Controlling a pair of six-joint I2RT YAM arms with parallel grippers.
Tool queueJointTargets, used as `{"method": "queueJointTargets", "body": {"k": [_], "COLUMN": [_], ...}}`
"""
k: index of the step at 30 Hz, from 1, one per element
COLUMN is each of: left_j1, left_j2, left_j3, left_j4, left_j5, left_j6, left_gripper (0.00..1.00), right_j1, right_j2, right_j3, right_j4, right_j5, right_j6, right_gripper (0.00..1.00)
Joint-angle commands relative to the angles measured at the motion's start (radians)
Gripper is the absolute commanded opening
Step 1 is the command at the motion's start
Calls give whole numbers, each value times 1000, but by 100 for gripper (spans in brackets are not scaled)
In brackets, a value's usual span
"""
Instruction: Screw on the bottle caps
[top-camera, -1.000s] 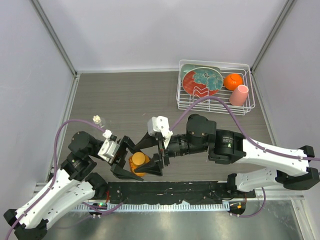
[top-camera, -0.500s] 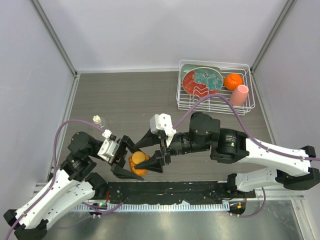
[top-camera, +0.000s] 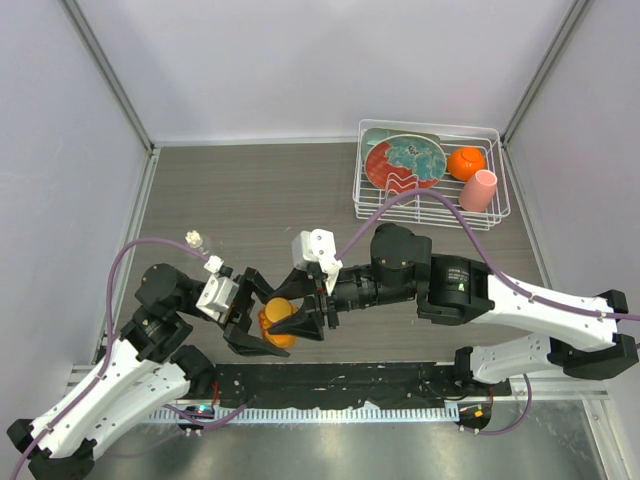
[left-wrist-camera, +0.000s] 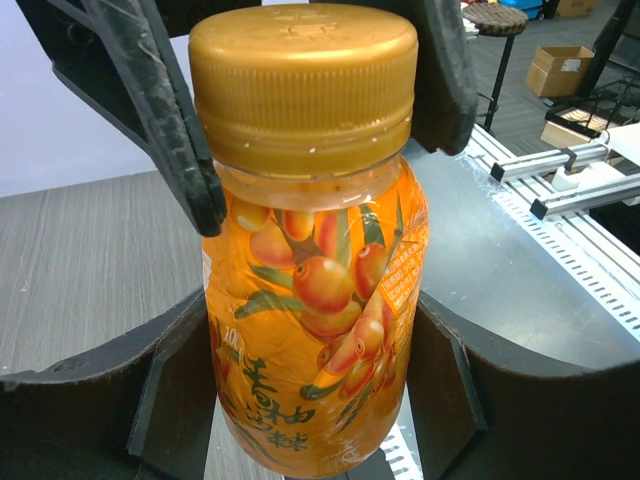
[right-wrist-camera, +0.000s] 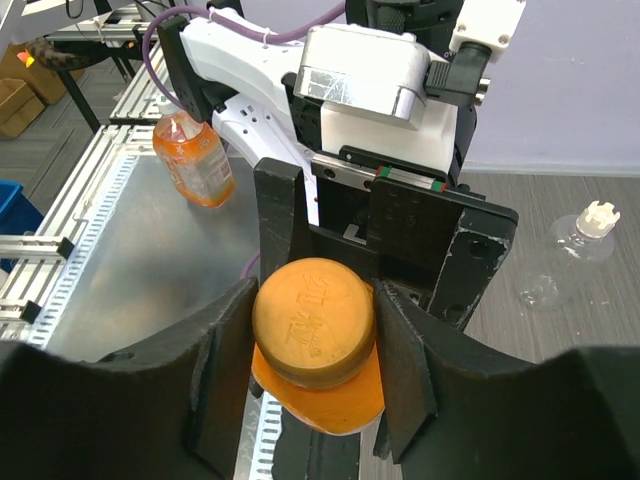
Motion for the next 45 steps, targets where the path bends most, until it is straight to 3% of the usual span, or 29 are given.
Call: {"method": "queueJointTargets", "body": {"k": [1,4,7,10,18,26,32,40,45], "left_j1": [4,3,4,6,6,6,8,9,9], "left_j2": [-5,-5,-8,-10,-14,-15,-16,-11,-11], "left_j3": [18,15,14,14,9,9,8,24,24], "left_j4": [50,51,48,42,39,41,35,-19,-48], "left_j5": [-29,-39,-38,-33,-27,-35,-53,-199,-372], "left_j6": [-15,-15,-15,-16,-21,-25,-28,62,116], "left_gripper": [2,1,1,1,0,0,0,0,2], "right_j1": [6,6,4,4,6,6,2,4,6], "right_j2": [-14,-22,-32,-42,-45,-36,-32,-17,0], "right_j3": [24,16,2,-1,24,16,21,16,-31], "right_j4": [10,16,33,48,51,39,28,-8,27], "right_j5": [2,5,28,42,40,20,37,294,439], "right_j6": [-13,-12,-7,-12,-35,-27,-30,-4,46], "right_gripper": [49,47,59,65,64,51,31,1,1]}}
